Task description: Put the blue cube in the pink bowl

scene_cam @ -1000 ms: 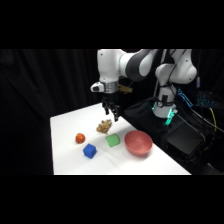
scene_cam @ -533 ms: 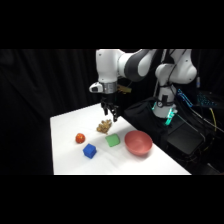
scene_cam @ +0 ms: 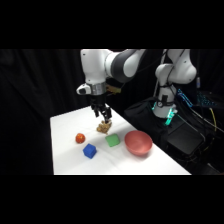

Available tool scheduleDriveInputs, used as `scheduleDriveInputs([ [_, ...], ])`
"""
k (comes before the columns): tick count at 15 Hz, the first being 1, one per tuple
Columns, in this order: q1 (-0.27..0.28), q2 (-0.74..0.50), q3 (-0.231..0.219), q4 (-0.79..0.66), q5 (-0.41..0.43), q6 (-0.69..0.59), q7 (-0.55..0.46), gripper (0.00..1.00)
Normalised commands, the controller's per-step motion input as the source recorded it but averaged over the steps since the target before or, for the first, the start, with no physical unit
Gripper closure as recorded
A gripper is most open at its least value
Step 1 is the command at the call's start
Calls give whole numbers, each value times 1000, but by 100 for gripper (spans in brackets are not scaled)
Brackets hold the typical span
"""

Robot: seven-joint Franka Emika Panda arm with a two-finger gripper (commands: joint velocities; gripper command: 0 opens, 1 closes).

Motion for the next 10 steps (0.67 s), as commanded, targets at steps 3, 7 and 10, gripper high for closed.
scheduleDriveInputs([
  [3, -117, 340, 40, 610, 7, -258, -300, 0],
  [7, -102, 313, 63, 624, -12, -297, -240, 0],
  [10, -97, 338, 100, 618, -8, -272, -260, 0],
])
